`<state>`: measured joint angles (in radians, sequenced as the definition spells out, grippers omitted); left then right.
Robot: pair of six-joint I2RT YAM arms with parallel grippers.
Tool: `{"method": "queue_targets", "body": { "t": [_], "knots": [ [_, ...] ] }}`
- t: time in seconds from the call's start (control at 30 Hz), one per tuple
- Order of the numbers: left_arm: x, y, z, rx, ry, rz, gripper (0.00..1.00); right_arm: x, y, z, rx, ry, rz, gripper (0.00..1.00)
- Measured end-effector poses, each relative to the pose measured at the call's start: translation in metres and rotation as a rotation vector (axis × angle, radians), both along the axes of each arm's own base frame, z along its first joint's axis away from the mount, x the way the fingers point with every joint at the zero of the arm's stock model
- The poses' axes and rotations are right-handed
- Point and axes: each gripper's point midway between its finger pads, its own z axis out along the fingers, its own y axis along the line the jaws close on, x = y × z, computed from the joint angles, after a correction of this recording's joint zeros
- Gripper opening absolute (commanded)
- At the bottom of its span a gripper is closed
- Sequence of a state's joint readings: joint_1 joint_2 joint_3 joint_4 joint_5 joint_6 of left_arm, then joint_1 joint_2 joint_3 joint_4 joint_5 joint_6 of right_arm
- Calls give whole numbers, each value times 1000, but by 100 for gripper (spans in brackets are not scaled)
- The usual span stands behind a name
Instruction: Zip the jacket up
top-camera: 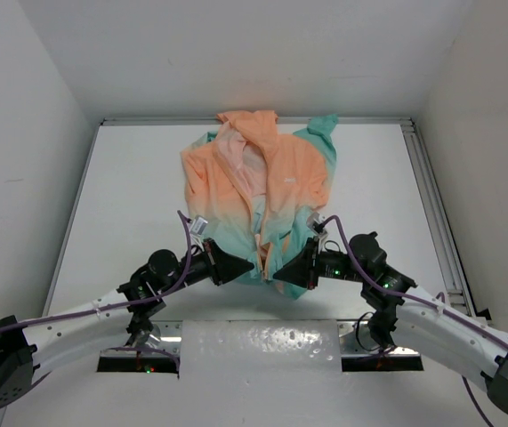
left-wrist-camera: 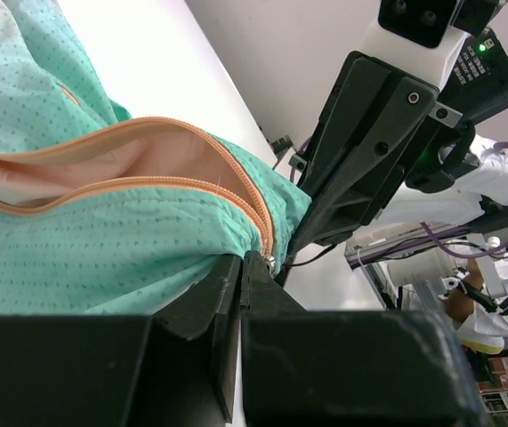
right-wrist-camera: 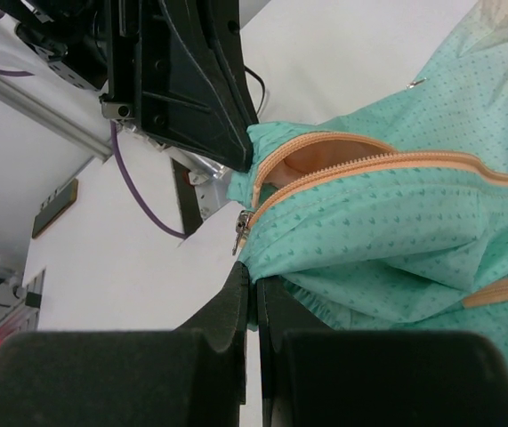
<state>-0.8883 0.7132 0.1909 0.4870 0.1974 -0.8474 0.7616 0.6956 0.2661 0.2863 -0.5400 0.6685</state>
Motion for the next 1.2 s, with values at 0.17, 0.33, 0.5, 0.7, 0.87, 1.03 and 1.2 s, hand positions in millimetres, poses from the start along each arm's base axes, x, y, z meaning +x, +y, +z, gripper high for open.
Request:
{"method": "queue_targets", "body": {
  "t": [0.17,0.33,0.5,0.7,0.87,1.03,1.2],
  "knots": [
    [-1,0,0,-2,1,-5,0,2,0,0,-2,-7,-9,0],
    [-2,0,3,-10,-3,-7,0,3,0,0,-3,-9,-13,0],
    [-2,0,3,-10,-2,-8,0,3,0,0,-3,-11,-14,0],
    [-2,1,3,-10,2,-5,0,3,0,0,-3,-13,-13,0],
    [-2,1,3,-11,1,-4,0,3,0,0,-3,-13,-13,0],
    [-1,0,1,-6,5,-4,0,3,0,0,-3,-13,-12,0],
    [-1,0,1,-8,9,-3,0,3,0,1,-1,-15,-12,0]
  ]
}}
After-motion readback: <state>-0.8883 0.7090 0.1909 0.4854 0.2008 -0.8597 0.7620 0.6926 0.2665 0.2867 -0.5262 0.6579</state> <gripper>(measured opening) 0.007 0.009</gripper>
